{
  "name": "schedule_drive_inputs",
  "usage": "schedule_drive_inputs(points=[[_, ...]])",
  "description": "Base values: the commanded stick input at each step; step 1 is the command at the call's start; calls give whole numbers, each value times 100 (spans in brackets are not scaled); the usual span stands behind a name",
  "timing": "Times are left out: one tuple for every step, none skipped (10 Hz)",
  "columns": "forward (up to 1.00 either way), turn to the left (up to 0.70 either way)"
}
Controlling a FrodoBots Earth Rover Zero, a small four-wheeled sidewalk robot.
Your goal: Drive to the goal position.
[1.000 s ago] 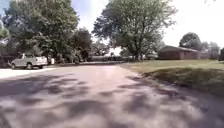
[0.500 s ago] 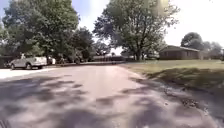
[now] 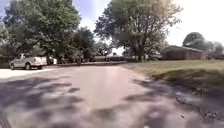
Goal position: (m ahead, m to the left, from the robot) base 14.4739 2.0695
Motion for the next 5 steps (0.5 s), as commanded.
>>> schedule_drive_inputs(points=[[69, 3], [69, 3], [69, 3], [69, 3], [69, 3]])
